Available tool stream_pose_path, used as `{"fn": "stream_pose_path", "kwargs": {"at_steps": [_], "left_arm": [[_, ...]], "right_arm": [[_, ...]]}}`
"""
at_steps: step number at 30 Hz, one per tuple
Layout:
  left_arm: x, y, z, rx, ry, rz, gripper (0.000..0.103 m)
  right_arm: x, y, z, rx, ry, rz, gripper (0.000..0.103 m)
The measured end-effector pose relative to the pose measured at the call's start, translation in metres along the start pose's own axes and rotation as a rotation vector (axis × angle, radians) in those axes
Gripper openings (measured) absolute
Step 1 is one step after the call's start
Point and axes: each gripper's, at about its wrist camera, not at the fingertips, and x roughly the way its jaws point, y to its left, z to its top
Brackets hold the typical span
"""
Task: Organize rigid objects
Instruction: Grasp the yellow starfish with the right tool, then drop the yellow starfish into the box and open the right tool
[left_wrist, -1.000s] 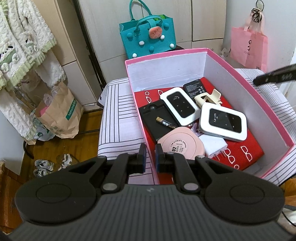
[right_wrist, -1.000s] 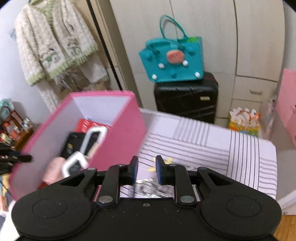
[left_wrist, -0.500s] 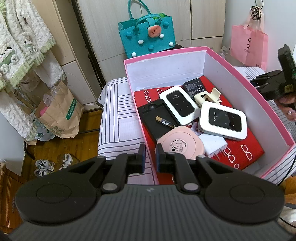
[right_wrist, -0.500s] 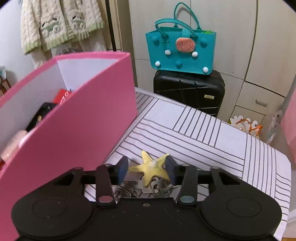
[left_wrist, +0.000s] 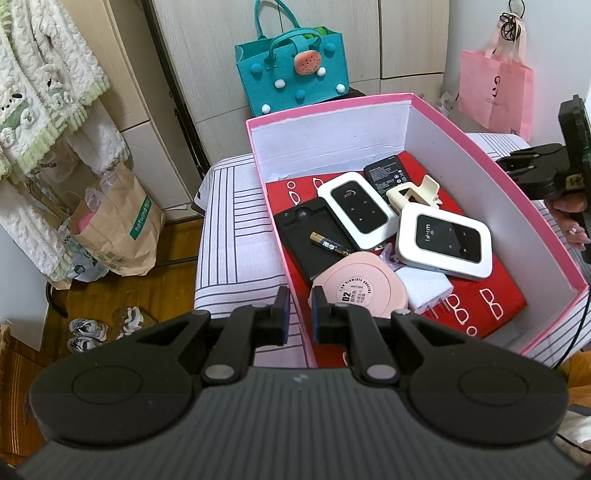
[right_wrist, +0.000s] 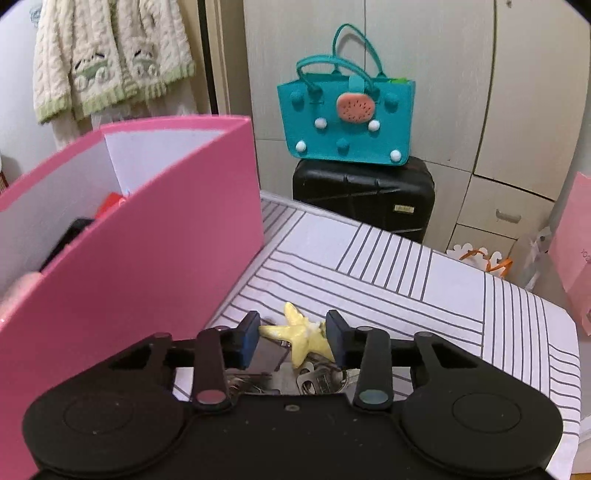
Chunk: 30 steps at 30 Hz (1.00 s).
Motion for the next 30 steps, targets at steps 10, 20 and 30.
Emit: {"fn": "stream_pose_path", "kwargs": {"at_steps": [10, 20, 30], "left_arm": [[0.0, 0.0, 0.0, 0.001, 0.0, -0.002, 0.01], [0.002, 0.001, 0.001, -0.006, 0.002, -0.005, 0.01], [-0.007, 0.002, -0.003, 0.009, -0.005, -0.003, 0.008]], "right_arm": [[-0.021, -0.015, 0.002, 0.157, -0.024, 0.088, 0.04], [-0.088, 0.007, 0.018, 0.196, -0.138, 0.201, 0.04], [-0.109, 0.08, 0.04, 0.049, -0.056, 0.474, 0.04]]}}
